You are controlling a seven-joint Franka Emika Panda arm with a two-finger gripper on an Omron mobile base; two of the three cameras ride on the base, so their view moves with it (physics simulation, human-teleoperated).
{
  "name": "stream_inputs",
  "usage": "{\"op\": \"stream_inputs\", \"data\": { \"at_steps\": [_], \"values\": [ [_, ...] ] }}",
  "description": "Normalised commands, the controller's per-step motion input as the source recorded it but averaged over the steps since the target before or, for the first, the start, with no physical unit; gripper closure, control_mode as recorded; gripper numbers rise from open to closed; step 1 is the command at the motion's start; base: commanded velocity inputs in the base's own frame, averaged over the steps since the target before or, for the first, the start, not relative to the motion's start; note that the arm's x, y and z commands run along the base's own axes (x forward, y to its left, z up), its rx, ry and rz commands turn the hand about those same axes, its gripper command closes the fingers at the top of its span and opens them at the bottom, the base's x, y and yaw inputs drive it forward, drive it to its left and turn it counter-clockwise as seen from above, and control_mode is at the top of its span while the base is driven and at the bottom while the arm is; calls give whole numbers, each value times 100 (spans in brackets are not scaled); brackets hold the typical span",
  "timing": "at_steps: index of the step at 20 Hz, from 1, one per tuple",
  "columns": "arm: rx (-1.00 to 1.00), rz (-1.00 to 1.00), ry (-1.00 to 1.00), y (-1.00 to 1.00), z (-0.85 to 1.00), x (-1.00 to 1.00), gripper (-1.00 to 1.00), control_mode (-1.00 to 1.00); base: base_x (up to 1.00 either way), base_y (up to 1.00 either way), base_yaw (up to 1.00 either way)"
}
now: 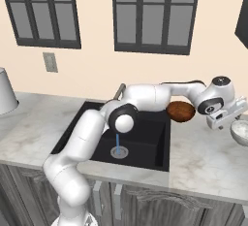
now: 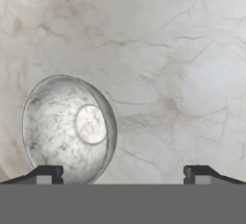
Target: Rinse each bowl for a few seconds and place them down in the sink or on the counter.
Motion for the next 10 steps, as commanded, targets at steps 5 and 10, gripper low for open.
{"op": "stream_inputs", "data": {
  "at_steps": [5, 10],
  "values": [
    [0, 0, 0, 0, -13, 0, -100, -100, 0, 0, 0],
    [0, 0, 0, 0, -17, 0, -100, -100, 0, 0, 0]
  ]
}}
